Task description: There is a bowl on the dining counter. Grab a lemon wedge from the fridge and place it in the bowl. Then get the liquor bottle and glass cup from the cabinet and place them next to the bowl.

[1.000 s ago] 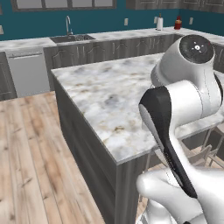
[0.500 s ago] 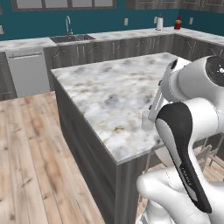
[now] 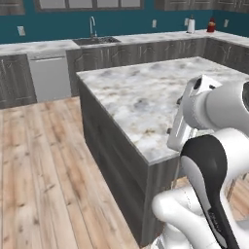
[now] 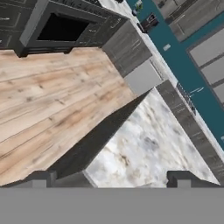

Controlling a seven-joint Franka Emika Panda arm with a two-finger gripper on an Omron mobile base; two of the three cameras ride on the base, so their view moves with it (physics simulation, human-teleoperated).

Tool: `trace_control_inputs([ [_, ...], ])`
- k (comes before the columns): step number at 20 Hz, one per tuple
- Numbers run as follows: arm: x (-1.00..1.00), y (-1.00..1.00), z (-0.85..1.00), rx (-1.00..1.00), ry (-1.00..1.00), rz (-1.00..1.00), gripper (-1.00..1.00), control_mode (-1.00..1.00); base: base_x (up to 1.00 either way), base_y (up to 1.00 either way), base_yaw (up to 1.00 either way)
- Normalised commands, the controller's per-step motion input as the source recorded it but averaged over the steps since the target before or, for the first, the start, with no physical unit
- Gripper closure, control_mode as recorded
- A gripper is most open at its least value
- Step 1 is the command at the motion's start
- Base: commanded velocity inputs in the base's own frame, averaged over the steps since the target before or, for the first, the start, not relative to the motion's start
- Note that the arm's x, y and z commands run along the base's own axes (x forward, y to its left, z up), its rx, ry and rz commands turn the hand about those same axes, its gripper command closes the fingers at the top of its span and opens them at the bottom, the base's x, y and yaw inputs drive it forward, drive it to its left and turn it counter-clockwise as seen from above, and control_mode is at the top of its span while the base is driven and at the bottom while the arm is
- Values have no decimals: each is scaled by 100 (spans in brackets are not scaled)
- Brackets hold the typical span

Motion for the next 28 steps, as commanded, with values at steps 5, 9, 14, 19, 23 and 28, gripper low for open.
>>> trace_control_inputs([
  [5, 0, 0, 0, 0, 0, 0, -100, 100, -35, 100, 49],
  [9, 0, 0, 0, 0, 0, 0, -100, 100, 30, 76, 54],
  [14, 0, 0, 0, 0, 0, 0, -100, 100, 92, 15, 24],
  [19, 0, 0, 0, 0, 0, 0, -100, 100, 100, 0, 12],
  [23, 0, 0, 0, 0, 0, 0, -100, 100, 100, 0, 12],
  [28, 0, 0, 0, 0, 0, 0, -100, 100, 100, 0, 8],
])
